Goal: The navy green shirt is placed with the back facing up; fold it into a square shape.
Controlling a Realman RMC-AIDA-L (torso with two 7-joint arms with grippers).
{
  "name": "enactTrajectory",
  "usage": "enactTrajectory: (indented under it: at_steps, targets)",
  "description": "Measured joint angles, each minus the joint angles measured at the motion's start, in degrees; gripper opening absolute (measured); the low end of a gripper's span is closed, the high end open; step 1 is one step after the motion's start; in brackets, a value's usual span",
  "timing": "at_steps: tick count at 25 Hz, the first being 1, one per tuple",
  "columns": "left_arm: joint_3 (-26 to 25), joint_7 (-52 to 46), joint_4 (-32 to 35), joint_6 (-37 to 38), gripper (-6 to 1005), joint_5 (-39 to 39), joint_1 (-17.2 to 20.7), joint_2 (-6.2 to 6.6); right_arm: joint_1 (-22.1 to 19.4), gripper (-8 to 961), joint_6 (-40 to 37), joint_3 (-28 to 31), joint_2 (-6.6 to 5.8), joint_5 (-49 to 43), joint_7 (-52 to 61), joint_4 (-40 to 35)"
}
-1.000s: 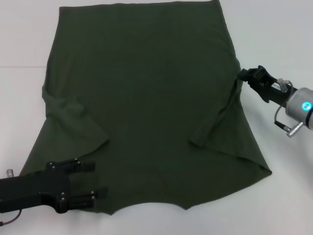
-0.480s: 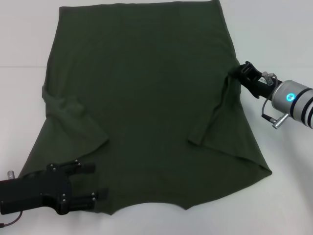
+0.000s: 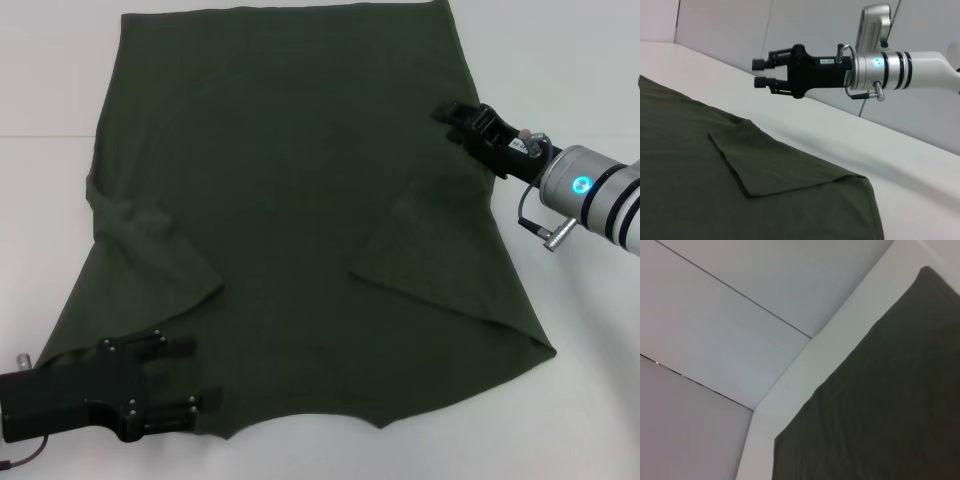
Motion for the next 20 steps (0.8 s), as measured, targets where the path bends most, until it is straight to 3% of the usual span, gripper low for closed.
enactTrajectory:
  at_steps: [6,10,16,20]
  targets:
    - [-0.5,0.3,-0.7,-0.1,807,-0.3,0.0,-0.03,-2.0,559,-2.0,-0.2,-0.31,0.8,-1.2,-0.2]
    - [-2.1,-0.2,-1.8,0.0,806,-0.5,-0.1,0.11,-6.3,589,-10.5,-1.8,-0.9,-0.3,-7.1,-2.1]
    - [-4.1,-1.3,-3.7,0.9,804,-0.7,-0.6,0.62,-14.6,600,-22.0,-9.2,-1.16,-6.5,-16.1,-12.2]
    - [-4.2,-1.6,-3.9,2.2,803,-0.7,-0.7,1.03,-18.7,603,-30.4,-10.6,-1.51,-10.5,-25.7,-15.7]
